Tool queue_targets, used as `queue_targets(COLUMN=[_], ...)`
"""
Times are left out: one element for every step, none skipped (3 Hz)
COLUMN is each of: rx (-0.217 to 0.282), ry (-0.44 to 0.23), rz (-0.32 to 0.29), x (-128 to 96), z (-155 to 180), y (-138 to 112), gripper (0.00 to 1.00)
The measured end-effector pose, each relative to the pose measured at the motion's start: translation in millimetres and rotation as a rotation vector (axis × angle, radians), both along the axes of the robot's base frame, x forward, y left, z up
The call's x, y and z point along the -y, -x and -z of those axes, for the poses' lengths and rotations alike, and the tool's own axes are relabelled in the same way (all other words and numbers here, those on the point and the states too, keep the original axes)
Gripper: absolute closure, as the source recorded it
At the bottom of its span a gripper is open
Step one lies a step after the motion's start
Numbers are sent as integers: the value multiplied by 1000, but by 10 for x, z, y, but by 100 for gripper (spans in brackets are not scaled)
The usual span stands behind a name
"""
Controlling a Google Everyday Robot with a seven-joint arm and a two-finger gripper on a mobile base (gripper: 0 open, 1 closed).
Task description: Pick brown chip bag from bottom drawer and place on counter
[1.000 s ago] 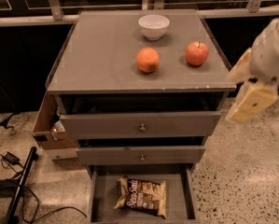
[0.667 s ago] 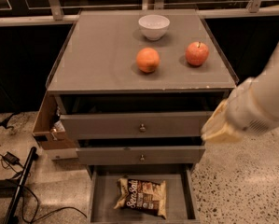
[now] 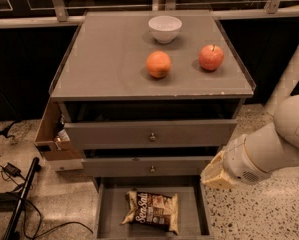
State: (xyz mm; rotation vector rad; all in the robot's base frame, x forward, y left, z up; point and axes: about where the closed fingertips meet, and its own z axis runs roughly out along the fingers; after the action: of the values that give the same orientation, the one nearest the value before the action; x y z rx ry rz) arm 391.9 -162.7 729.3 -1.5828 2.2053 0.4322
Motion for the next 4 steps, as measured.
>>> queue_targets(rx=[9, 24, 88, 150], ry=[17, -15, -76, -152], rz=[0, -9, -29, -39], x=[54, 129, 112, 22], z=[114, 698, 1416, 1969], y=[23, 61, -176, -602], gripper=[100, 100, 100, 100])
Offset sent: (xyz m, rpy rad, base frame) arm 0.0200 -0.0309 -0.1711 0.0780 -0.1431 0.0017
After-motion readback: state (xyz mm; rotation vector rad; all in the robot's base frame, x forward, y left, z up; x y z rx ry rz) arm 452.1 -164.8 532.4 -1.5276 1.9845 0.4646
